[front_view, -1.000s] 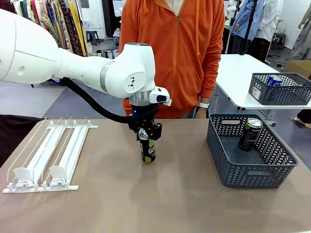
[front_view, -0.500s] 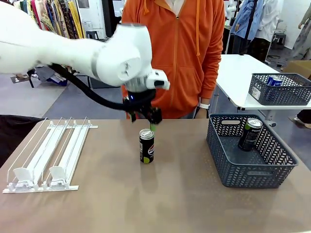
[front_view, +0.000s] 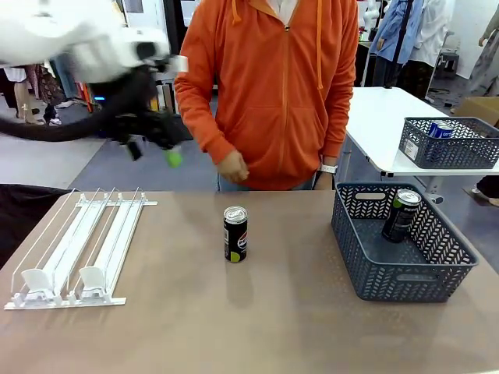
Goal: Retrieve and store the cans from the dispenser.
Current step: Pick up one can from the Automatic Can Dispenser and place it in the middle of the table.
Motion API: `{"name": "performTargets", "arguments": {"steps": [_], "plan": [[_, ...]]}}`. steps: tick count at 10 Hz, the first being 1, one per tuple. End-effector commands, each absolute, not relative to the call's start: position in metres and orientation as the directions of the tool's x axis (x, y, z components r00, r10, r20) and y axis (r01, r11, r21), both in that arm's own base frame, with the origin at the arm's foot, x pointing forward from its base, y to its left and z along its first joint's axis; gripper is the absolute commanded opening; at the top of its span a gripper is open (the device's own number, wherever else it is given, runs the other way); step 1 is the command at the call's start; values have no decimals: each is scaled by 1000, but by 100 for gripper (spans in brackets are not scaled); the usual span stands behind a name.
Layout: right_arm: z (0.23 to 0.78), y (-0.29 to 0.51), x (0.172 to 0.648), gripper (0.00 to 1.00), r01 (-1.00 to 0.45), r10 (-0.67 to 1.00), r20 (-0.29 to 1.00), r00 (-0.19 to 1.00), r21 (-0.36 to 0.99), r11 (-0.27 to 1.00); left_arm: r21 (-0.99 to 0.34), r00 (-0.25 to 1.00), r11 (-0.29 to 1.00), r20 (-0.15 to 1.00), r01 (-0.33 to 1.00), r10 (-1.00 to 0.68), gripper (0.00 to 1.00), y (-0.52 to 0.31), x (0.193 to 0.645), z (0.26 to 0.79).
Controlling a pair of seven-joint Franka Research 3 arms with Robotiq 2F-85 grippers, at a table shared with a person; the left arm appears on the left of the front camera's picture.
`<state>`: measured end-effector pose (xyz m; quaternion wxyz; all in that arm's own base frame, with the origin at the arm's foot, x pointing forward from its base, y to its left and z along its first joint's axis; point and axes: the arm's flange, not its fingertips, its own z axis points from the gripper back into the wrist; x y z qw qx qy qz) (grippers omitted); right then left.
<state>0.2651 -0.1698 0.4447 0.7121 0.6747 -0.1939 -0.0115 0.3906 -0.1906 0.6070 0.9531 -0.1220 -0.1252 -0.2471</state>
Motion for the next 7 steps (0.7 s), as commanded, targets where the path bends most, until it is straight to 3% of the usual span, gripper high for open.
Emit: {"name": "performTargets", "arguments": {"steps": [1, 5, 7], "plan": [[448, -169, 266, 100, -253, -288, 265, 920, 964, 78, -367, 876, 816, 364, 447, -317, 100, -109, 383, 584], [448, -169, 266, 100, -253, -288, 265, 920, 964, 78, -729, 888, 566, 460, 386, -13, 100, 24, 354, 512], [448, -169, 266, 100, -253, -288, 265, 920, 964, 78, -768, 821, 316, 567, 558, -72, 100, 35, 368, 487]]}}
